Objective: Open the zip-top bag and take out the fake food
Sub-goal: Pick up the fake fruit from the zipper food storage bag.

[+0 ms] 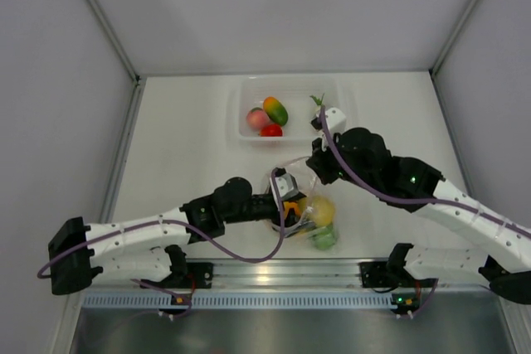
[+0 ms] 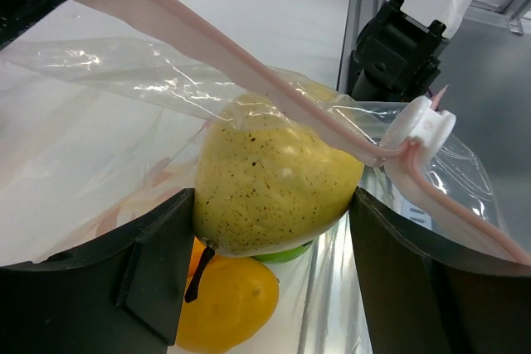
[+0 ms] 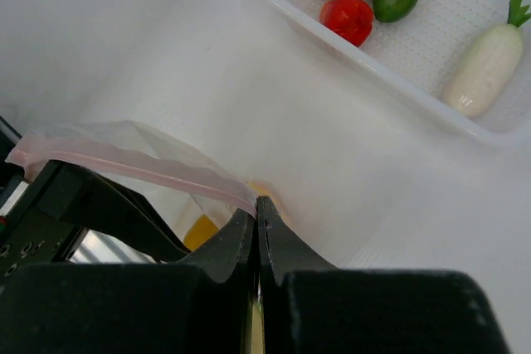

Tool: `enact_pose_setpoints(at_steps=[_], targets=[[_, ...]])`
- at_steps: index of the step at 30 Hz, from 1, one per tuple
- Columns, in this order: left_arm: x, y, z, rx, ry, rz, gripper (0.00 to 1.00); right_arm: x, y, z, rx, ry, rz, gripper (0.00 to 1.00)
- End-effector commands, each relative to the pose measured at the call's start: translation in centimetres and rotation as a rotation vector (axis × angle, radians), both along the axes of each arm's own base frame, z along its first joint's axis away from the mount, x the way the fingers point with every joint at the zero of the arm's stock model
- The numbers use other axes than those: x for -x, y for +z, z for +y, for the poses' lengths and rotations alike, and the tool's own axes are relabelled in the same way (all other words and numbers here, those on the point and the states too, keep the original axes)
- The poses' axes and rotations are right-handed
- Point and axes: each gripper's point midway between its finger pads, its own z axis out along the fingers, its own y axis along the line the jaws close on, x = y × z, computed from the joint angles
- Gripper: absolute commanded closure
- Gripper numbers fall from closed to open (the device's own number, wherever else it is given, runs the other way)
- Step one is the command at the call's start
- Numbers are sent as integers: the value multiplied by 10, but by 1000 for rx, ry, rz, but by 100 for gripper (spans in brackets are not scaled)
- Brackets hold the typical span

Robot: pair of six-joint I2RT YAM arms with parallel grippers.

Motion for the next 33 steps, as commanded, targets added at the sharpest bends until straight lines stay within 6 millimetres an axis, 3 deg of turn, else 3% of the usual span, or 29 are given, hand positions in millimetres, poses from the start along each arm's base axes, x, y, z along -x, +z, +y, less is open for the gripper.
enact_pose_setpoints(at_steps=[1,7,14,19,23,29,33], targets=[[10,47,-5,133,-55,-72,100,-29,19,-17,24,-155,-76,100],[-6,67,13,186,67,-131,100,-28,-7,-19,96,-156,-37,100],[-21,80,17,193,146,-181,100,-26,-5,-24,132,-151,-47,100],[-41,69,21,94,238,-212,100,-26,-2,-36,155,-175,-69,100],[-48,71,24,70,270,-234,100,-32,-4,-48,207,-228,-91,100],[-49,56,19,34,266,-219,100,-28,3,-34,137,-181,-91,100],[-53,46,14,7,273,-200,100,-37,-7,-45,244,-242,-107,100]])
